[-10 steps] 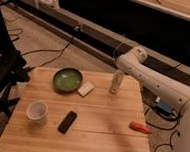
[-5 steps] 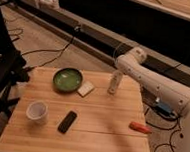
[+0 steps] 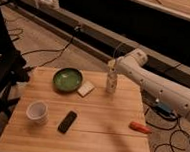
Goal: Stand the bottle upright
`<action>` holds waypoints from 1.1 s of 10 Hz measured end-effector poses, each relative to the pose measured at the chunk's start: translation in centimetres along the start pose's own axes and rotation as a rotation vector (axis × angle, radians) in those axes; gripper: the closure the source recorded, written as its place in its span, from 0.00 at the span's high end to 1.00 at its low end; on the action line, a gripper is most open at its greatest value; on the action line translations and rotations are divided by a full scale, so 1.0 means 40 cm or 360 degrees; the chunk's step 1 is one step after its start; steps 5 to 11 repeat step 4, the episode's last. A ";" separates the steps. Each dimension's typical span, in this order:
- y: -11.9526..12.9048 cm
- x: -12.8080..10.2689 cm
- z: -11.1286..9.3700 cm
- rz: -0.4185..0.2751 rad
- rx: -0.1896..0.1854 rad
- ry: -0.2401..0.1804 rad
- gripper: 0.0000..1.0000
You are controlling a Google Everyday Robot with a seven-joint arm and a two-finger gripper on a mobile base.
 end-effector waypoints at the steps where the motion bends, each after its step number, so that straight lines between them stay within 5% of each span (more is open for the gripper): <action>1: -0.015 -0.007 -0.013 -0.0012 0.0022 -0.0004 0.80; 11: -0.020 -0.007 -0.020 0.0005 0.0033 -0.0010 0.80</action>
